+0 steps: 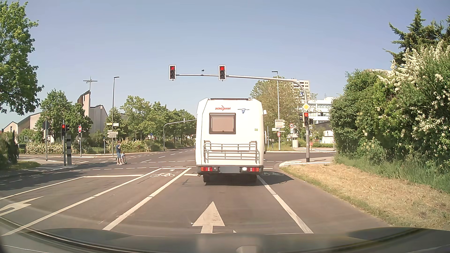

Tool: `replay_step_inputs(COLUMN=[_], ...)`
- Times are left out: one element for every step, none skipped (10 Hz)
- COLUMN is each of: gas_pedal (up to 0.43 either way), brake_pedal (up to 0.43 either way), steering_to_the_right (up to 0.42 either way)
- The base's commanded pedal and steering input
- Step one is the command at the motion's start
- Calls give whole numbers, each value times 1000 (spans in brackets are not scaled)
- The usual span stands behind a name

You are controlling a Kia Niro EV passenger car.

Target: Follow the waypoints while adhering to traffic rules and regulations

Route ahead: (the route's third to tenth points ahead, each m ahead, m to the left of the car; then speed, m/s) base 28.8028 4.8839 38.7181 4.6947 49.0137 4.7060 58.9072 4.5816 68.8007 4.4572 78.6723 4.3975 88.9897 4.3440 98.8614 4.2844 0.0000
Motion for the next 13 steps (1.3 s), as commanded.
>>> replay_step_inputs(gas_pedal=[0,0,0,0,0,0,0,0,0,0,0,0,0], brake_pedal=[293,293,293,293,299,293,293,293,293,293,293,293,293], steering_to_the_right=[5,5,5,5,5,5,5,5,5,5,5,5,5])
